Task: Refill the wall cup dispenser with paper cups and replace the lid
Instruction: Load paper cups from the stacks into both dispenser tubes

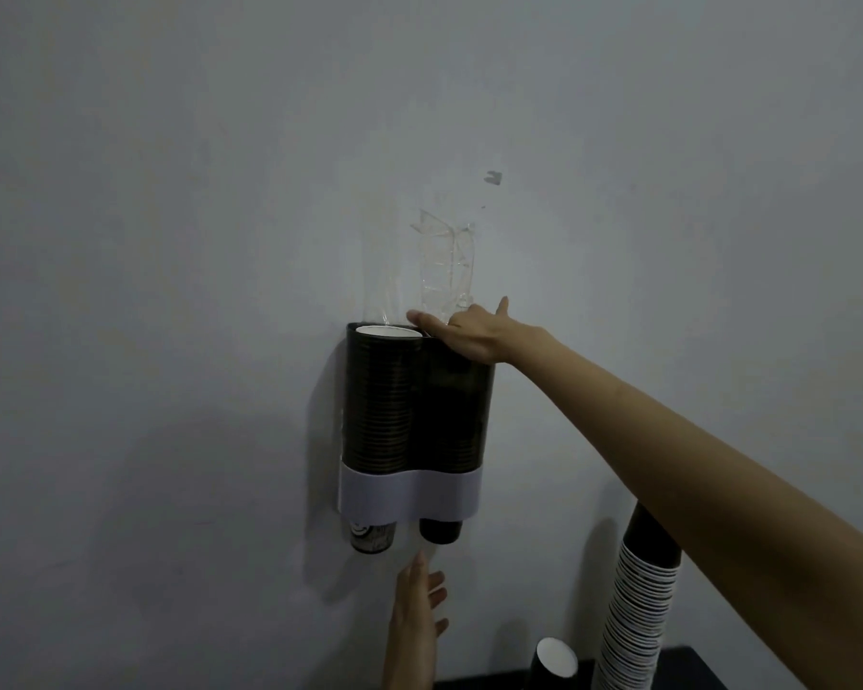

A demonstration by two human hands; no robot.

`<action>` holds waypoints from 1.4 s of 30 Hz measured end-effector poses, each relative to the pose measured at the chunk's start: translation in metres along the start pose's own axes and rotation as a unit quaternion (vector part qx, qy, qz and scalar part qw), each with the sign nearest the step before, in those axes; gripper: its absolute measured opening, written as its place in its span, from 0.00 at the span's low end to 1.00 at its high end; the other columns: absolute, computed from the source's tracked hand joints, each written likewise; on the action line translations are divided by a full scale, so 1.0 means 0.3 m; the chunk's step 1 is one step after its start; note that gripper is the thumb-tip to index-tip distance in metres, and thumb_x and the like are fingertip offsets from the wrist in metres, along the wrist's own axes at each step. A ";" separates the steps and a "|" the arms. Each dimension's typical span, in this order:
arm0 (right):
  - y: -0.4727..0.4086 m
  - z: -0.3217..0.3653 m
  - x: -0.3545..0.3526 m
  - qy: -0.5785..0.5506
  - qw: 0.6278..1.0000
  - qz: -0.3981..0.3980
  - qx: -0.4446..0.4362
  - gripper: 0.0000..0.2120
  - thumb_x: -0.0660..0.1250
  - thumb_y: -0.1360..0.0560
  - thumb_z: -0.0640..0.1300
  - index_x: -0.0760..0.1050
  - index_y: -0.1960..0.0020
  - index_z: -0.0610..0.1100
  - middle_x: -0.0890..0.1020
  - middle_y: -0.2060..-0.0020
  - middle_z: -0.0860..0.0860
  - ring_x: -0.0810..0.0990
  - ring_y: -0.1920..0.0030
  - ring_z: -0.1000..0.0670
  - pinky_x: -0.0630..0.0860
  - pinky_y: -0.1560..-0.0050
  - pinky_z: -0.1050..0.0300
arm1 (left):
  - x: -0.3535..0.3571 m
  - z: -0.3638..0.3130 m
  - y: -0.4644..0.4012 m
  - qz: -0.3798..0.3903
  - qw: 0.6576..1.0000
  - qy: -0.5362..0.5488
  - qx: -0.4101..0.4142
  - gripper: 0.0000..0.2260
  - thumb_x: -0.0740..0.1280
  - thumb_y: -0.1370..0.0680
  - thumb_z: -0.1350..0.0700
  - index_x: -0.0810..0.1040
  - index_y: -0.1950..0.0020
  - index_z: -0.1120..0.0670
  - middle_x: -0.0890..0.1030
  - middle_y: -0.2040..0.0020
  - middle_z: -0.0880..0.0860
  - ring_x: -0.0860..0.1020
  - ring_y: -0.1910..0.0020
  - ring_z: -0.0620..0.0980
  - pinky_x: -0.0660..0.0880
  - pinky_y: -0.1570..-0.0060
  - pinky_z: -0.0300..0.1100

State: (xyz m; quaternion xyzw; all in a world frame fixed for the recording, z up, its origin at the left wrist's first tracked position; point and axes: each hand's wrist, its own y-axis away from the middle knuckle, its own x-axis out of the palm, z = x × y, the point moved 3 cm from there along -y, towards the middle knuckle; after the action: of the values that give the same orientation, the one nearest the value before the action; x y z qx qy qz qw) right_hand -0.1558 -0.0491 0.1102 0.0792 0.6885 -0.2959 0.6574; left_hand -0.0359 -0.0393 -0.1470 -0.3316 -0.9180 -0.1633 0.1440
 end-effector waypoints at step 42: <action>0.816 -0.493 1.459 -0.336 0.872 0.000 0.356 0.35 0.74 0.42 0.57 0.68 0.40 0.46 0.73 0.48 0.51 0.68 0.42 0.50 0.67 0.44 0.63 | 0.100 0.841 -0.334 0.183 0.802 -0.569 0.003 0.38 0.68 0.27 0.53 0.50 0.24 0.57 0.55 0.23 0.55 0.57 0.24 0.52 0.56 0.26 0.41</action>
State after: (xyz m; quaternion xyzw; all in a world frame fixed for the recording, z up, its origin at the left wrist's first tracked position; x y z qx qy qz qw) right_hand -0.2147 0.1030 -0.3866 0.2044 0.2739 -0.5296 0.7763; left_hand -0.1631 0.0045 -0.3848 -0.5267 -0.7576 0.0865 -0.3758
